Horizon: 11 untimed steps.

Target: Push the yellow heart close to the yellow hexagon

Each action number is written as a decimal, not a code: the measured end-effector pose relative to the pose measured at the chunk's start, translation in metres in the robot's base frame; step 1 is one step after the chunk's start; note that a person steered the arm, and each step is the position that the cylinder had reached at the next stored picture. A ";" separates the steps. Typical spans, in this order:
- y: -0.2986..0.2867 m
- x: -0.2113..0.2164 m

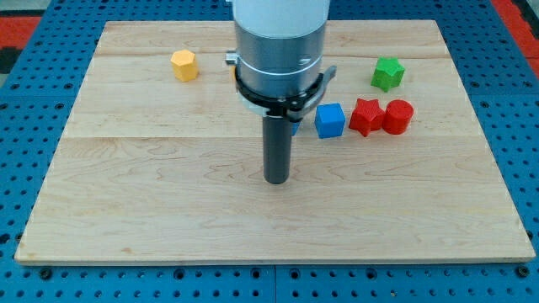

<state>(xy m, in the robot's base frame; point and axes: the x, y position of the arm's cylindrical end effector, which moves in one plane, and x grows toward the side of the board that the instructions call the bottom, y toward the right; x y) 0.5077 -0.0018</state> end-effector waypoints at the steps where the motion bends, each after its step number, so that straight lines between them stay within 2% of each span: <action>1: -0.036 -0.024; 2: -0.123 -0.098; 3: -0.129 -0.127; 5: -0.010 -0.141; 7: -0.008 -0.148; 11: -0.013 -0.210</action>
